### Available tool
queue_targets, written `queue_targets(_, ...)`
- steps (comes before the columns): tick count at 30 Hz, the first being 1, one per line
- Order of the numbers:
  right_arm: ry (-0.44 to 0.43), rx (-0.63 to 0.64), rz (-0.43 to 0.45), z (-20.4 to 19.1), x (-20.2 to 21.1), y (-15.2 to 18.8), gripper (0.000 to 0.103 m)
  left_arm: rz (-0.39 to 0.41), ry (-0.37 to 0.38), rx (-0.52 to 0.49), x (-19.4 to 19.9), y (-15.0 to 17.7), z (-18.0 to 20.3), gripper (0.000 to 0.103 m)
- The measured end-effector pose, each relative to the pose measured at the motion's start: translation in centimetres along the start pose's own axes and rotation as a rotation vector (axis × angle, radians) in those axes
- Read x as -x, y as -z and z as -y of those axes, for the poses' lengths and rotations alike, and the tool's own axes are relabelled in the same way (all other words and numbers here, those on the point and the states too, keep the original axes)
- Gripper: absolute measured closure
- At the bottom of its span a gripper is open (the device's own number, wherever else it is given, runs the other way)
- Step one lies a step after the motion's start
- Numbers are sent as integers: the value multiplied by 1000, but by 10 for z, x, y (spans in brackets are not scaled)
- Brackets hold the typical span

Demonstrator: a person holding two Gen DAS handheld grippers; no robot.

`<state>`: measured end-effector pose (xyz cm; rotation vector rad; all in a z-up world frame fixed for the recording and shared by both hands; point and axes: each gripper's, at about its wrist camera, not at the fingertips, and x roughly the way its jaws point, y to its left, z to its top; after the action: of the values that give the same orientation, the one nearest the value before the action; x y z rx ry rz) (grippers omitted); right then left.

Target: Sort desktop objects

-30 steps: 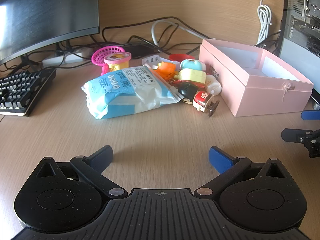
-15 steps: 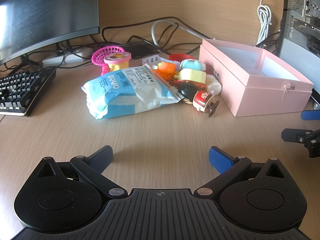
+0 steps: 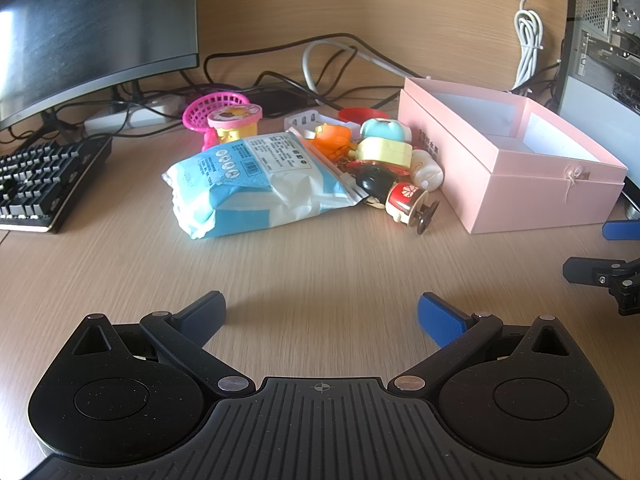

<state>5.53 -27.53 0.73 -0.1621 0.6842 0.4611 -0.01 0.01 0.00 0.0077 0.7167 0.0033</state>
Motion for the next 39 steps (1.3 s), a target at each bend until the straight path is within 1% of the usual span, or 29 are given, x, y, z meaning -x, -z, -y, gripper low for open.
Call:
queue_targets(24,2,-3,0,-2,-1,1,0,-16,4,-8,-1,-2,-1,0)
queue_targets(30,10,-11,0,-3,-4,-1,0,-30,-11,-1,1,-4,-1,0)
queue_targets(33,48,-44,1,-9,-5,-2,0,-31,-31,3,2,-10,-4,0)
queue_targets(35,70,-65,-1,-16,-4,-2,0,-22,-49,14,5,-16,-7,0)
queue_targets(39,76,-74,-38,-37,-7,-6,0,-14,-86,25,5,-30,-17,0)
